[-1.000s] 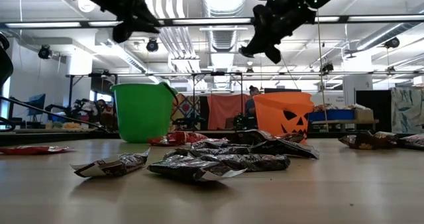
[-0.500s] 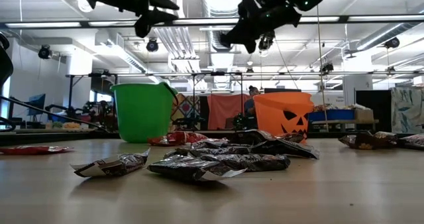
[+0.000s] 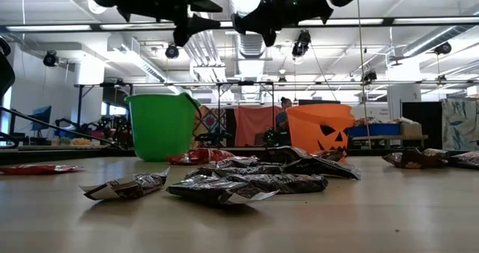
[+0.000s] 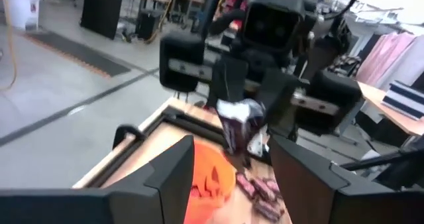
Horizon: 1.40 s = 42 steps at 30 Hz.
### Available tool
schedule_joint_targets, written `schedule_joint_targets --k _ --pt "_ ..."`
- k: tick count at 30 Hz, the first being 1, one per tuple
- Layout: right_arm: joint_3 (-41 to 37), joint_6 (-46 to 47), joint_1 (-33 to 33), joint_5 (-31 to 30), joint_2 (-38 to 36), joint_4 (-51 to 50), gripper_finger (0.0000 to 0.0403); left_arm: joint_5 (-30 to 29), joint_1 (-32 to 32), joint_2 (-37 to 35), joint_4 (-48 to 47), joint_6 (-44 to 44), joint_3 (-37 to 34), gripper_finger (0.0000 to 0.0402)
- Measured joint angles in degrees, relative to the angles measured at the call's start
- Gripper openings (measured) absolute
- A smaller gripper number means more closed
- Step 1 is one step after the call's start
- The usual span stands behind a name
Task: Sort candy
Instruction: Put the black chocolate into the green bucket
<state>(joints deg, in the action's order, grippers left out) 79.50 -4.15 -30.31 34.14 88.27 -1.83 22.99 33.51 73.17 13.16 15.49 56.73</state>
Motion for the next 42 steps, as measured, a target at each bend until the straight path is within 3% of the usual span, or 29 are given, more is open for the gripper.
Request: schedule_joint_targets --k 5,24,34,42 --pt "0.0 0.5 0.9 0.4 0.0 -0.1 0.0013 2.3 -0.8 2.6 6.0 1.2 0.0 0.0170" --pt "0.0 0.2 1.2 0.4 -0.1 -0.9 0.0013 3.0 -3.2 7.4 11.3 3.0 0.0 0.0149" --pt "0.0 -0.6 1.2 0.3 -0.1 -1.2 0.0013 2.8 -3.3 7.5 11.5 3.1 0.0 0.0029" --pt "0.0 1.8 1.0 -0.3 -0.1 -1.3 0.0013 2.3 -3.2 7.4 11.8 3.1 0.0 0.0006"
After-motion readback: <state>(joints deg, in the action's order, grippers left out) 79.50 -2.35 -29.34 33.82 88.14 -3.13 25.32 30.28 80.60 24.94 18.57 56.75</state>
